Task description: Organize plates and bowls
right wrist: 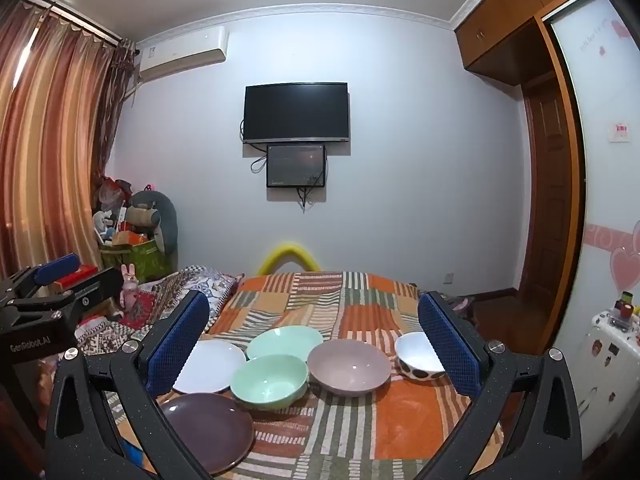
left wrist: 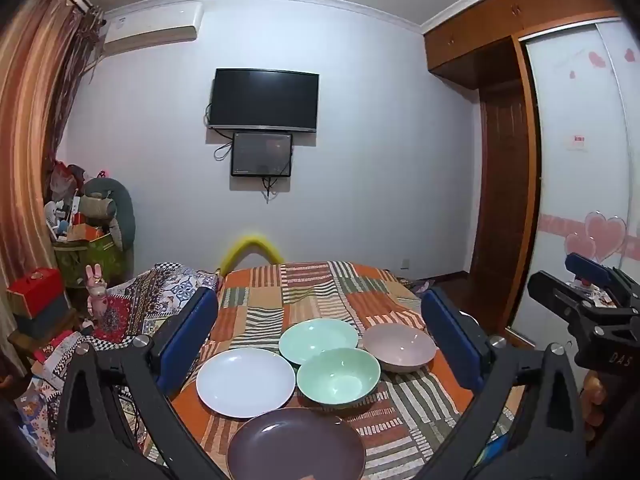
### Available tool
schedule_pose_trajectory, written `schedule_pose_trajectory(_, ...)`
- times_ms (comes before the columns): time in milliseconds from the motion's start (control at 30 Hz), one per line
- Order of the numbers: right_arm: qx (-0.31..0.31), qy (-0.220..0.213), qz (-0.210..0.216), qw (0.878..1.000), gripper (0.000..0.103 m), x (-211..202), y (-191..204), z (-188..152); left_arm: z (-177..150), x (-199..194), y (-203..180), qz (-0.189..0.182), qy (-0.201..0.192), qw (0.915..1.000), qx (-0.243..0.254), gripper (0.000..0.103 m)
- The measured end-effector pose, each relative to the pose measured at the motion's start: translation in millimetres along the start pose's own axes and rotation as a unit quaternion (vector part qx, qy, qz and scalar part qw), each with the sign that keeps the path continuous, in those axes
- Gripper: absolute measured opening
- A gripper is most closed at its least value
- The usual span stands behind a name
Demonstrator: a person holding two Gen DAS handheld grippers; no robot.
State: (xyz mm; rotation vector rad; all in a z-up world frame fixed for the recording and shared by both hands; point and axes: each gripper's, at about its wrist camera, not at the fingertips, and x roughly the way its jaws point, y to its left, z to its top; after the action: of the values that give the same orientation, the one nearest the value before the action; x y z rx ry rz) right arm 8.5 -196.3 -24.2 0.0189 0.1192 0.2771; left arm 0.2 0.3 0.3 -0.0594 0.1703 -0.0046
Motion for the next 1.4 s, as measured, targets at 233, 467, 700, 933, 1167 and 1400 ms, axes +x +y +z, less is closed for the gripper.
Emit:
schedule_pose_trajectory(233, 0.004, -0.001, -0.003, 1.000, 0.103, -0.2, -1.1, 0.4, 1.9, -0.3, -13.8, -0.002, -0.002, 0.9997, 0.024, 0.103)
schedule_pose_trajectory(467, 0.014, -0.004, 0.000, 1.000, 0.103, -2.0, -3.4, 0.6, 0.7, -2.7, -9.4, -0.005, -0.011, 0.9997, 0.021, 0.103)
schedule_pose_trajectory(700, 0.014, -0.004, 0.001, 1.000, 0.103, -2.7, -3.0, 1.4, -3.8, -3.9, -12.2, -0.002, -0.016, 0.9995, 0.027, 0.103)
schedule_pose_trajectory(933, 0.017, -0.005, 0.001, 1.000, 0.103, -3.5, -2.4, 2.4, -5.3, -5.2, -15.5, -0.003, -0.018, 0.9994, 0.029, 0.103)
schedule_pose_trajectory(1167, 0.019, -0.005, 0.004, 1.000, 0.103, -3.0, -2.3, 1.5, -5.6, -6.1, -15.8, -0.001, -0.019, 0.9994, 0.029, 0.103)
schedule_pose_trajectory(1400, 0.017, -0.005, 0.006, 1.000, 0.103, -3.7, -2.0, 0.3, -6.1, -7.9, -16.8, -0.004, -0.021, 0.9993, 0.031, 0.103)
